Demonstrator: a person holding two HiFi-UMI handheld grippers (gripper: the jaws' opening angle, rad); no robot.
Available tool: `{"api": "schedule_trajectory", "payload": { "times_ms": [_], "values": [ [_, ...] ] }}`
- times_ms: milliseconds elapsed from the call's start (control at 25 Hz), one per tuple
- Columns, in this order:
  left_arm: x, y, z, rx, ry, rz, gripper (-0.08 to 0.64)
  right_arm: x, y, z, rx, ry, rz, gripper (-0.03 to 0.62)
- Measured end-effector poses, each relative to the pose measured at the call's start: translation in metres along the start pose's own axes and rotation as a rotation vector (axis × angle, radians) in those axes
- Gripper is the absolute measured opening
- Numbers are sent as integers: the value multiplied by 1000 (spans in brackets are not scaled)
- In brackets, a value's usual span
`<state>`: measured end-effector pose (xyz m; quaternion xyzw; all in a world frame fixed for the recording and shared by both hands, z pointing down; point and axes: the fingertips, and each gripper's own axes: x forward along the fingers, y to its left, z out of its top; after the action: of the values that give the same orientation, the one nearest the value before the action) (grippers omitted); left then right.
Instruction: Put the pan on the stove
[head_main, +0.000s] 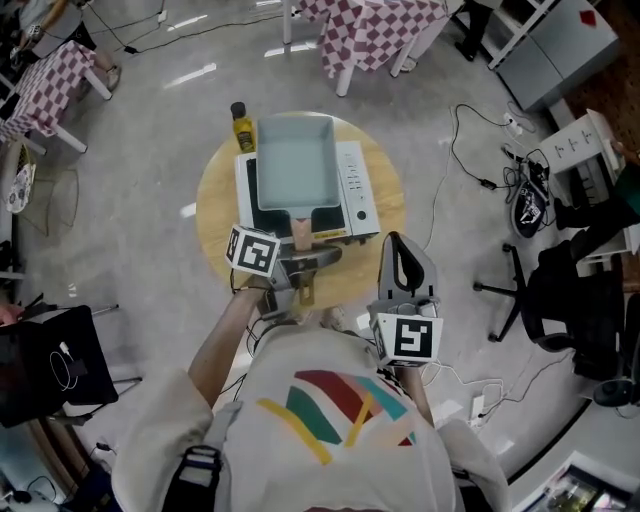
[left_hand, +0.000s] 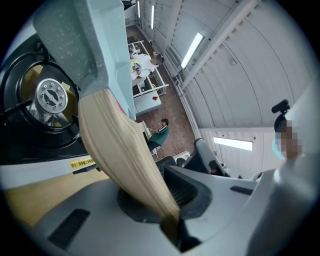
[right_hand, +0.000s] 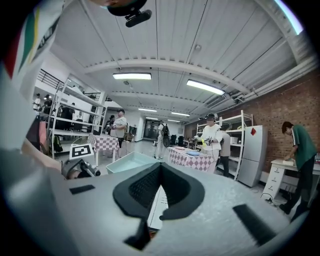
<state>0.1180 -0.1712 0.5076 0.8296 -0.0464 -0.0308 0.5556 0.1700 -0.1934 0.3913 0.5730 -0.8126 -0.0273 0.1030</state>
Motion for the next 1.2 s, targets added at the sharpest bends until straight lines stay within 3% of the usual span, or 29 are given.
{"api": "schedule_trajectory", "payload": {
  "times_ms": [360,480,680,880,1120,1200],
  "values": [
    [-2,25,-1,-79,-27,16,14,0,-3,-10,7,29,-22,-2],
    [0,27,-6,-208,-58,17,14,-2,-7,-12,7,33,-33,-2],
    [3,34,-5,-249,-90,8,15,-6,-14,-15,5,48,-53,-2],
    [3,43,-2,-170,-79,-9,15,-10,-18,-19,17,54,-76,-2],
    [5,49,-5,-179,-83,-14,14,-8,-20,-24,36,70,-70,-2],
    [4,57,-8,-141,-64,19,14,-6,-19,-25,30,75,-65,-2]
  ]
}}
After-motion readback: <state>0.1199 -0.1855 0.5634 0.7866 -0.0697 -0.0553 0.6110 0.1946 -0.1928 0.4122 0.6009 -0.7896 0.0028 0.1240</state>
